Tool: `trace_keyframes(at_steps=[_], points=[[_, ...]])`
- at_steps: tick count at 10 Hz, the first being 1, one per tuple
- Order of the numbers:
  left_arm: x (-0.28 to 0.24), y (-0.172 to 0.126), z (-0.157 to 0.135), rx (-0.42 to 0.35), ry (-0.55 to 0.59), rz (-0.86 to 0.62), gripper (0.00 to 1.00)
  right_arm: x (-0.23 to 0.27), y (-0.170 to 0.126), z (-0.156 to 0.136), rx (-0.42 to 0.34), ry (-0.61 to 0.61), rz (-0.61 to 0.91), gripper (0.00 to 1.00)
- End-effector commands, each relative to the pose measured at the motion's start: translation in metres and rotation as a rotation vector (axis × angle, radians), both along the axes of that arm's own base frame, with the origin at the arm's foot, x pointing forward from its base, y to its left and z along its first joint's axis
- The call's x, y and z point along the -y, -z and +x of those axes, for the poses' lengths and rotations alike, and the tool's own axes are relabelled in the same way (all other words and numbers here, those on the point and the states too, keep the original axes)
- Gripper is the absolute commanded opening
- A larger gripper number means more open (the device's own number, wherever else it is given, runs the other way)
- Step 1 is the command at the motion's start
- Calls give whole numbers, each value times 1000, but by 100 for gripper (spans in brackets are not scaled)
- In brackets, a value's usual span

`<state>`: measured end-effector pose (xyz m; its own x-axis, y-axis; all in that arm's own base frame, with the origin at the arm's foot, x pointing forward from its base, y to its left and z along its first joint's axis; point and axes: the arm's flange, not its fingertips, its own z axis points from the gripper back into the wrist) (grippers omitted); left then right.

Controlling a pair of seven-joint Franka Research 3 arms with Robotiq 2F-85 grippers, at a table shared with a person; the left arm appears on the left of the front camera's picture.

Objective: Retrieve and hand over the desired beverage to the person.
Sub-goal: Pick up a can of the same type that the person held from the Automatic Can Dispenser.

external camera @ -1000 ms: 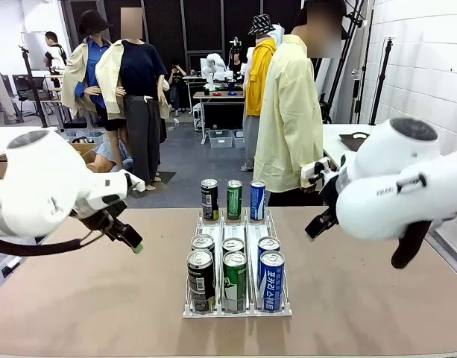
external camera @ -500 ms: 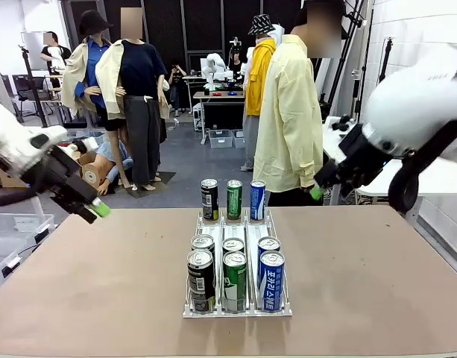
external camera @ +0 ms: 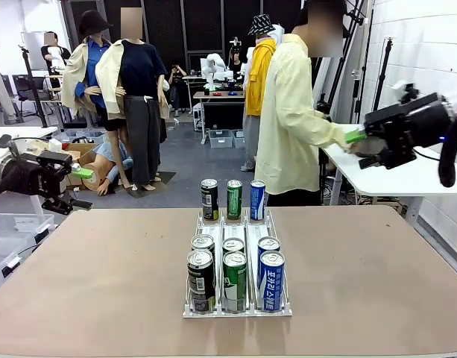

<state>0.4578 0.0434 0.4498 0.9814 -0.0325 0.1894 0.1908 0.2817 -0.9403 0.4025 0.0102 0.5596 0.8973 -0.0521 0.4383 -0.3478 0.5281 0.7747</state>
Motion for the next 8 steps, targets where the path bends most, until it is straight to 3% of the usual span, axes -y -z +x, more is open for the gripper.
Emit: trace_keyframes(at_steps=[1,4,8], points=[[3,-1,0,-2,-70,-89,100,29,21,-3,-17,-22,112,100],[-27,8,-10,29,-157,-242,100,78,55,-19,-30,31,246,100],[-45,-13,-24,79,-202,-260,100,99,76,-31,-4,17,384,100]])
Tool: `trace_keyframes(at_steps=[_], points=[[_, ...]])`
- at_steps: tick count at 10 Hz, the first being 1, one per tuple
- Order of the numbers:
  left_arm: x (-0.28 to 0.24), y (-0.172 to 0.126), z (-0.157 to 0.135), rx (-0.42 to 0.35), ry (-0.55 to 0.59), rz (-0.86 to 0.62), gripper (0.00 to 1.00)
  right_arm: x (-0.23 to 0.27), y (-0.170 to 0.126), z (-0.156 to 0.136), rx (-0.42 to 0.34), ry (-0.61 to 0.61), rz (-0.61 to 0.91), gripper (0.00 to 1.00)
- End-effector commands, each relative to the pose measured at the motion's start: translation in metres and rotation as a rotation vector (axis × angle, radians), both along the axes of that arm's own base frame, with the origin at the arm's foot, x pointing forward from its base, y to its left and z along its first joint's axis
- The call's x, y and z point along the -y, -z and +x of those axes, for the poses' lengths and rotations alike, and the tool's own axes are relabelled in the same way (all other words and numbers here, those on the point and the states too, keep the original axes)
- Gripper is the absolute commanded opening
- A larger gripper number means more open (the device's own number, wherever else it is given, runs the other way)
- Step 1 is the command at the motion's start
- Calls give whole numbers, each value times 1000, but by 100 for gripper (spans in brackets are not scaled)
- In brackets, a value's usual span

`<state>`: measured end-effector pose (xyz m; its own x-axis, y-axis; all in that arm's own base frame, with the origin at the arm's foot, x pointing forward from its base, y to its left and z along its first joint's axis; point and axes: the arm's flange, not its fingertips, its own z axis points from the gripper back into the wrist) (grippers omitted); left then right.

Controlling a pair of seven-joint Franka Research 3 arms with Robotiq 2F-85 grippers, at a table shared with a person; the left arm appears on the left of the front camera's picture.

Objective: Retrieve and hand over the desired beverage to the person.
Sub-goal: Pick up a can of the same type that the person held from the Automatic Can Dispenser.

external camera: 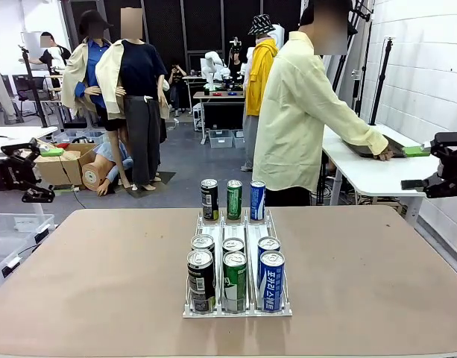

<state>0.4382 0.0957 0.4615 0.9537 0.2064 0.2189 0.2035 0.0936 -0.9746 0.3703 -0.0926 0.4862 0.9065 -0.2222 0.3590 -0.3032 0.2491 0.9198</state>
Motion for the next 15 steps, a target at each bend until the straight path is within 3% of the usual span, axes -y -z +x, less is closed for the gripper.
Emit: trace_keyframes(at_steps=[1,4,5,15], points=[[7,-3,-5,30,-6,-21,100,-3,6,1,43,-28,65,100],[12,-9,-7,81,22,8,100,-10,3,2,96,-41,104,100],[6,-8,-2,22,13,7,100,-4,2,0,40,-39,83,100],[6,-8,-2,22,13,7,100,-4,2,0,40,-39,83,100]])
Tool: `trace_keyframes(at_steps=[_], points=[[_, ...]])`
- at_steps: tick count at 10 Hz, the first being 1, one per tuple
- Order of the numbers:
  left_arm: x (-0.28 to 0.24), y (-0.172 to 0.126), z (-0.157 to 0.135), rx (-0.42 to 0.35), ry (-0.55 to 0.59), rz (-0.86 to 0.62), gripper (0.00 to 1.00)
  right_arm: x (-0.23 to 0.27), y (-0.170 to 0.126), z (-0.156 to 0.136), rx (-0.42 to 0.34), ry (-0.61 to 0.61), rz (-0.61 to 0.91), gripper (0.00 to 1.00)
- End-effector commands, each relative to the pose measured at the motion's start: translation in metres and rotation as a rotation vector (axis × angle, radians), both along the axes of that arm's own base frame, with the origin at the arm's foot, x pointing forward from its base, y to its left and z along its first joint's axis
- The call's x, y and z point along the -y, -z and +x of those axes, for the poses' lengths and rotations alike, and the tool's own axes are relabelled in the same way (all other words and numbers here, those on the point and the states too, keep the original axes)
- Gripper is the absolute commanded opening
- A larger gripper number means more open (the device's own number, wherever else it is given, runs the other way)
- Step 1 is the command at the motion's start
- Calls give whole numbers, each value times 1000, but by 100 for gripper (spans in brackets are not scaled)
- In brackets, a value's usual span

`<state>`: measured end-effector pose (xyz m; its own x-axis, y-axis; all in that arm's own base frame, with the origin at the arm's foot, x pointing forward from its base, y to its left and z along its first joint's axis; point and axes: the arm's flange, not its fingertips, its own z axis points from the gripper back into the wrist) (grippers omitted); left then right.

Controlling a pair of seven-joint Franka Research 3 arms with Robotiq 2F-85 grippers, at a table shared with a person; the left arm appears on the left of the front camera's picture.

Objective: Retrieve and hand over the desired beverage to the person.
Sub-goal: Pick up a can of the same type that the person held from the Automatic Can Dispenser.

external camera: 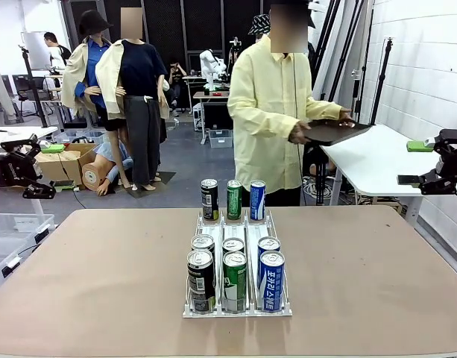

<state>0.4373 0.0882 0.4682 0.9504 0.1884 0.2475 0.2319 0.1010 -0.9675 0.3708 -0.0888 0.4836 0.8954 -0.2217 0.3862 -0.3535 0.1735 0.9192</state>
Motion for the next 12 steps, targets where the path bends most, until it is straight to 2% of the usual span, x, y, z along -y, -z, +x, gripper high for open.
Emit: trace_keyframes(at_steps=[1,12], points=[[-1,-2,-1,-6,-3,-4,100,0,0,-1,-8,-9,11,100],[-1,-2,-1,-6,-3,-4,100,0,0,-1,-8,-9,11,100]])
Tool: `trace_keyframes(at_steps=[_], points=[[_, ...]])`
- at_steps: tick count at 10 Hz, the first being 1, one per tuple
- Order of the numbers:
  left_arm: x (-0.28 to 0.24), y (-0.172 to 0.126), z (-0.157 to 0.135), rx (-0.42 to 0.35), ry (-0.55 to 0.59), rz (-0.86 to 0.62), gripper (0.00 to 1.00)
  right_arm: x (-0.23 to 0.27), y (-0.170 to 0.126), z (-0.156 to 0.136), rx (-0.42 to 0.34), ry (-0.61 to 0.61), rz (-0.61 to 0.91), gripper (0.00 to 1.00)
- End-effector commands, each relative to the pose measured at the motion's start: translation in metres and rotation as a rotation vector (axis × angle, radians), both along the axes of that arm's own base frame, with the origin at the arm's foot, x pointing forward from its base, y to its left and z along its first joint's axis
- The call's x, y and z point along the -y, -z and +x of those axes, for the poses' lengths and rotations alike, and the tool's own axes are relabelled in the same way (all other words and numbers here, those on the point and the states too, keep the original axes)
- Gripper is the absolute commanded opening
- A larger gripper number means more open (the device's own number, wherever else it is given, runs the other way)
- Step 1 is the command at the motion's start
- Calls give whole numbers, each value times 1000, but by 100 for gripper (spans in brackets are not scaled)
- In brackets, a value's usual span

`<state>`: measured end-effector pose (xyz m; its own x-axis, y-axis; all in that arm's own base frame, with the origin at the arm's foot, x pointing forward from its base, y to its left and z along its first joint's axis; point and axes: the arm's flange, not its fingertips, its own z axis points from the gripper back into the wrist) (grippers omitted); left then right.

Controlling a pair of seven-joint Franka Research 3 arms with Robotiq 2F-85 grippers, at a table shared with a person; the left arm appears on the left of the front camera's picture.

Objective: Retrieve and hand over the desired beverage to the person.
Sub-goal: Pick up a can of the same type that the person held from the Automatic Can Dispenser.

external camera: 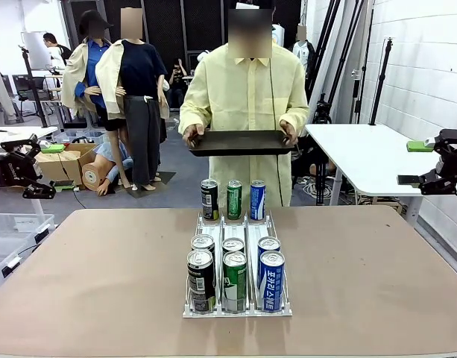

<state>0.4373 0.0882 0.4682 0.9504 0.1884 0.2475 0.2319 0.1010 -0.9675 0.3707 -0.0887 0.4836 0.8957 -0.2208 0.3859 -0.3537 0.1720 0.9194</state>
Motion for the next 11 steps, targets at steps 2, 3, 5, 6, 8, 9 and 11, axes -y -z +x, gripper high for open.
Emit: trace_keyframes(at_steps=[2,3,5,6,8,9,11], points=[[-1,-2,-1,-6,-3,-4,100,0,0,-1,-8,-8,10,100],[-1,-2,-1,-6,-3,-4,100,0,0,-1,-8,-8,10,100],[-1,-2,-1,-6,-3,-4,100,0,0,-1,-8,-8,10,100],[-1,-2,-1,-6,-3,-4,100,0,0,-1,-8,-8,10,100],[-1,-2,-1,-6,-3,-4,100,0,0,-1,-8,-8,10,100],[-1,-2,-1,-6,-3,-4,100,0,0,-1,-8,-8,10,100],[-1,-2,-1,-6,-3,-4,100,0,0,-1,-8,-8,10,100]])
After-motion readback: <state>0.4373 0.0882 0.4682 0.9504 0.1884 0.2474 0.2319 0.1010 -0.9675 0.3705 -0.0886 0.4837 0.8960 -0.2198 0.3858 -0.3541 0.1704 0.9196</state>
